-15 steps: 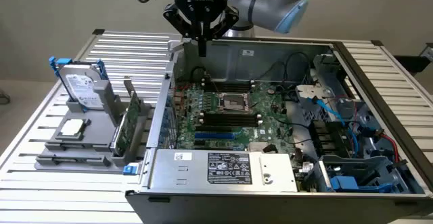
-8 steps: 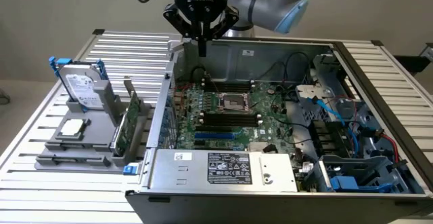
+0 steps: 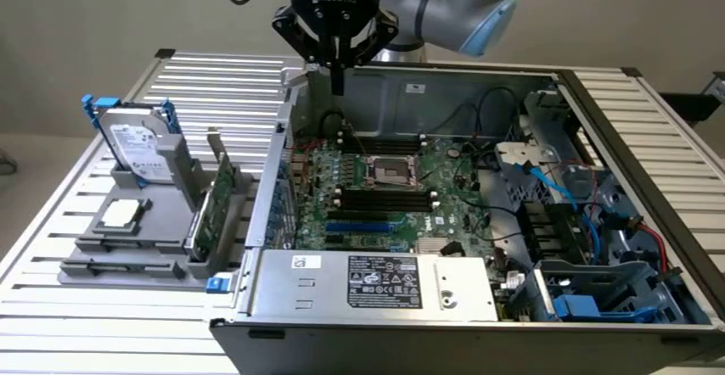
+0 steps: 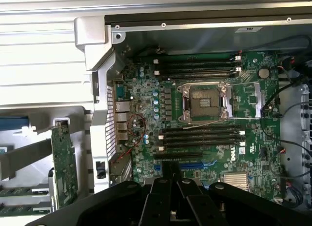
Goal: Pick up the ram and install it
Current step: 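Reach for the ram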
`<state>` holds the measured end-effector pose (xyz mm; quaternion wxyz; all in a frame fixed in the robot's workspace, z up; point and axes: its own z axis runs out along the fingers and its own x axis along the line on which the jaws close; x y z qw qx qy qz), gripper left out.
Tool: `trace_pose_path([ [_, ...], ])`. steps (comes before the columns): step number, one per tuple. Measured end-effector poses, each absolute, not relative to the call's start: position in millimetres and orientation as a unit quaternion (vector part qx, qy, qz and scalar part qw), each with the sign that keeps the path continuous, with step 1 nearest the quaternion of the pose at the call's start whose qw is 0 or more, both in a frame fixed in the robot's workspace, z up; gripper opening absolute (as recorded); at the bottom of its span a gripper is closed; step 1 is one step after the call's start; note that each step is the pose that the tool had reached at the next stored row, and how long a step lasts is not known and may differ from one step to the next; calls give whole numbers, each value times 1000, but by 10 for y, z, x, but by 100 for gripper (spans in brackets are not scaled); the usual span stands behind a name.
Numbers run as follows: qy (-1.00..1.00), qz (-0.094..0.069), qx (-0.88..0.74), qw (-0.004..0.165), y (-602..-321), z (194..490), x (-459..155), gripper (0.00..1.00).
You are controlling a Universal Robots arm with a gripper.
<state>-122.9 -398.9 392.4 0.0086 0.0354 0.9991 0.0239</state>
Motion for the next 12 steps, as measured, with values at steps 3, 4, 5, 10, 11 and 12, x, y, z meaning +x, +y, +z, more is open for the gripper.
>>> trace_pose_path([
  [3, 999, 23, 35, 6, -3990, 3904, -1343, 11],
  [4, 999, 23, 36, 4, -3991, 3894, -1382, 11],
  [5, 999, 23, 36, 3, -3992, 3886, -1422, 11],
  [10, 999, 22, 36, 0, -4003, 3832, -1618, 11],
  [11, 999, 22, 36, 0, -4008, 3822, -1643, 11],
  [12, 999, 22, 36, 0, -4013, 3815, -1661, 11],
])
